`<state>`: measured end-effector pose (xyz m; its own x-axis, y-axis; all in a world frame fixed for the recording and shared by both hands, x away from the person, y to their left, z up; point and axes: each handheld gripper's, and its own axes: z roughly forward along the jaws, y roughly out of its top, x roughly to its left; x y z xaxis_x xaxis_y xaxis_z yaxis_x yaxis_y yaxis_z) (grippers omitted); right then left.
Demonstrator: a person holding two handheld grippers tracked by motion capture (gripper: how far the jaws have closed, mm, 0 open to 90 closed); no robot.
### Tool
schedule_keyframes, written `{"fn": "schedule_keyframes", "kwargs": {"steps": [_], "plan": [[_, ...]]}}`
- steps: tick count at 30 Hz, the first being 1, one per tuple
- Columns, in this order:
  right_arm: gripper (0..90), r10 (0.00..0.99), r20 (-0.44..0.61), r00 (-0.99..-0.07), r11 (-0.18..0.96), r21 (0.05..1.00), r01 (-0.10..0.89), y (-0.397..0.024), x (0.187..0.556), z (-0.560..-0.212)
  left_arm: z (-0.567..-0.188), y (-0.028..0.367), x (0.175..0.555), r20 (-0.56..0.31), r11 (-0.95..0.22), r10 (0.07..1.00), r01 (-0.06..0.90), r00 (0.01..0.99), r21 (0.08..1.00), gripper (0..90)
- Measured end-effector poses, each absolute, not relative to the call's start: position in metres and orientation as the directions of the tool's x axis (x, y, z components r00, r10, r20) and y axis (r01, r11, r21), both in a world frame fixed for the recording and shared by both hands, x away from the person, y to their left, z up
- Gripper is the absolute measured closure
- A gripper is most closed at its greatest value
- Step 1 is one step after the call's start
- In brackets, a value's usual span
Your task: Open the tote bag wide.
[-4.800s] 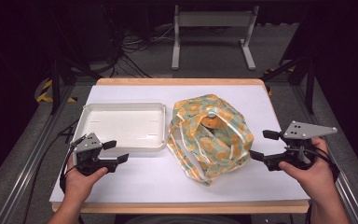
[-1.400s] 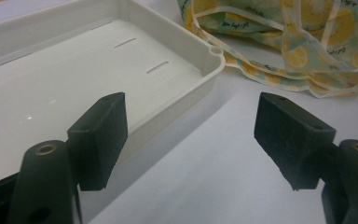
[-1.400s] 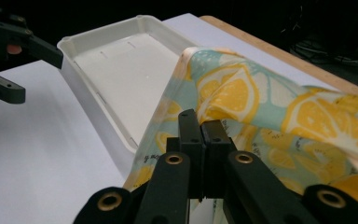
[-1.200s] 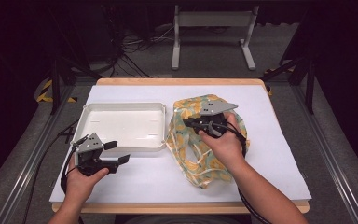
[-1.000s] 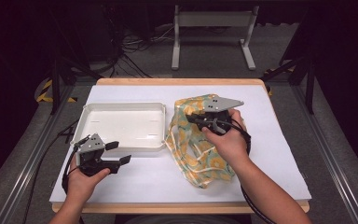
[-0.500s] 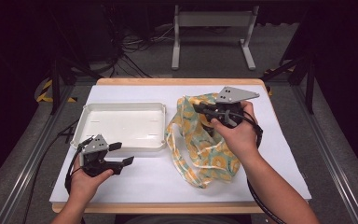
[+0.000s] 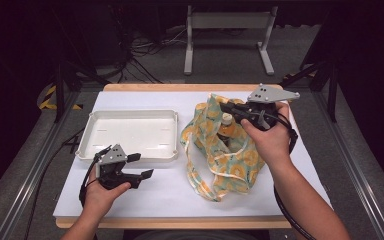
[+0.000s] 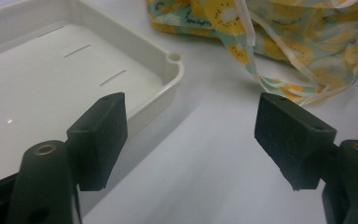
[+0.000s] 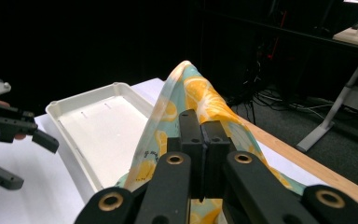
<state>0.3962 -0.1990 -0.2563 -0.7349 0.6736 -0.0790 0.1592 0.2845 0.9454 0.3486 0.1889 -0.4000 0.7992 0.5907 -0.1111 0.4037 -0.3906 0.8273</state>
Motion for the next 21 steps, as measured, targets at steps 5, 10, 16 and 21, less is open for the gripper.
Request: {"fn": "schedule_keyframes", "kwargs": {"steps": [5, 10, 16, 21], "plan": [[90.0, 0.683, -0.072, -0.727, 0.271, 0.949, 0.16, -0.207, 0.397, -0.252, -0.399, 0.177, 0.348, -0.094, -0.418, 0.571, 0.387, 0.816, 0.822, 26.1], [90.0, 0.695, -0.082, -0.714, 0.268, 0.951, 0.152, -0.214, 0.395, -0.248, -0.399, 0.171, 0.351, -0.115, -0.395, 0.571, 0.395, 0.813, 0.83, 26.2], [90.0, 0.706, -0.08, -0.704, 0.251, 0.957, 0.143, -0.22, 0.395, -0.244, -0.392, 0.15, 0.353, -0.113, -0.391, 0.538, 0.365, 0.836, 0.845, 26.0], [90.0, 0.713, -0.077, -0.697, 0.239, 0.961, 0.137, -0.224, 0.396, -0.242, -0.395, 0.122, 0.358, -0.094, -0.422, 0.5, 0.337, 0.861, 0.842, 25.5]]}}
